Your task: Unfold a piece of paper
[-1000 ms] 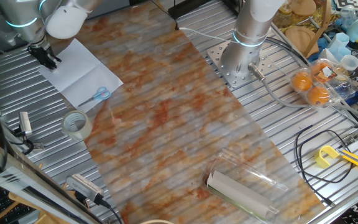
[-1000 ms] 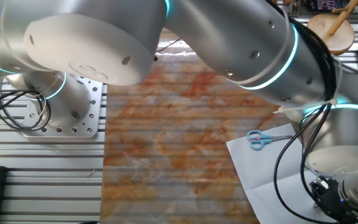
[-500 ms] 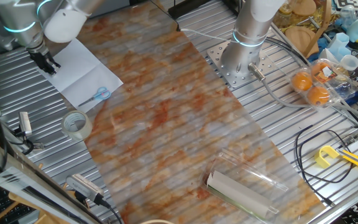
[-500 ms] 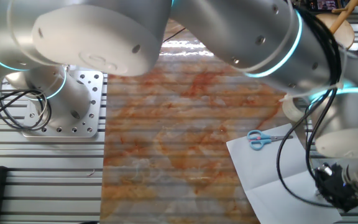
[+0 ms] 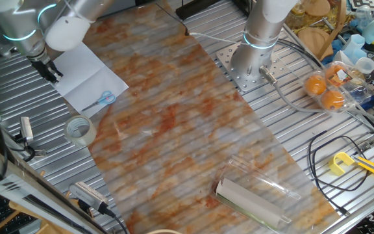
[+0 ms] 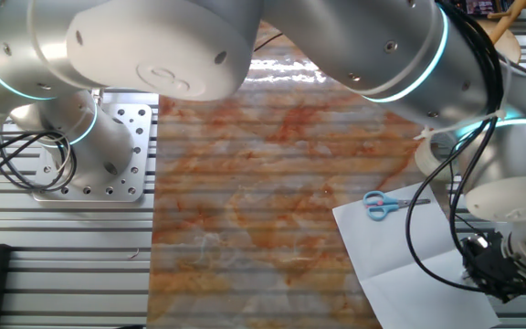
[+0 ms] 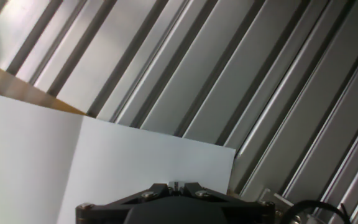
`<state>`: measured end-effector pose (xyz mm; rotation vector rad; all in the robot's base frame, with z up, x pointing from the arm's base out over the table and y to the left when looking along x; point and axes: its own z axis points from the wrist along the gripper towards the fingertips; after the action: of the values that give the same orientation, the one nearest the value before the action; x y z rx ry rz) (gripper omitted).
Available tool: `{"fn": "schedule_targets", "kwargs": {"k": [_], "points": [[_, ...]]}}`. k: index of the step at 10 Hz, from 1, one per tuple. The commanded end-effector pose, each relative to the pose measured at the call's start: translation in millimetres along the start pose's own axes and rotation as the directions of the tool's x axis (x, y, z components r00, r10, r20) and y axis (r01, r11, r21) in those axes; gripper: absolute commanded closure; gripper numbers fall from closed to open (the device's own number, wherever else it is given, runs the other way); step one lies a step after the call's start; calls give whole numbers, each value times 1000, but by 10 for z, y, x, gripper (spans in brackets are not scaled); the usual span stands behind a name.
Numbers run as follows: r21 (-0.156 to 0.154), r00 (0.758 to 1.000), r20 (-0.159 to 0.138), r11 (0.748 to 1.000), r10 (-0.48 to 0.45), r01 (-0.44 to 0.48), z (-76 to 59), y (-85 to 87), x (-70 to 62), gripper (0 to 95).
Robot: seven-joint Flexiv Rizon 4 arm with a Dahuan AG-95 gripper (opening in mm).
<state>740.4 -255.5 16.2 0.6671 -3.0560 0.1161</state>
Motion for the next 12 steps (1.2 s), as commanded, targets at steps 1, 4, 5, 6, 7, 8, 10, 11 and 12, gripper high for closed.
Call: {"fn": "schedule_targets", "kwargs": {"k": [1,4,5,6,7,8,10,11,12], "points": [[-1,1000,2,1000,1,-1,-36,18,40,950],[2,1000,-3,1000,16,-16,-123,135,120,950],[3,1000,4,1000,22,-22,-79,159,148,950],[5,1000,8,1000,22,-22,-55,174,175,950],[2,1000,11,1000,21,-21,-53,178,189,950],[1,1000,11,1000,26,-26,-64,219,206,950],[9,999,8,999,36,-36,-65,285,202,950],[15,999,8,999,47,-47,-32,341,171,950],[28,999,6,999,42,-42,-15,363,155,950]]}}
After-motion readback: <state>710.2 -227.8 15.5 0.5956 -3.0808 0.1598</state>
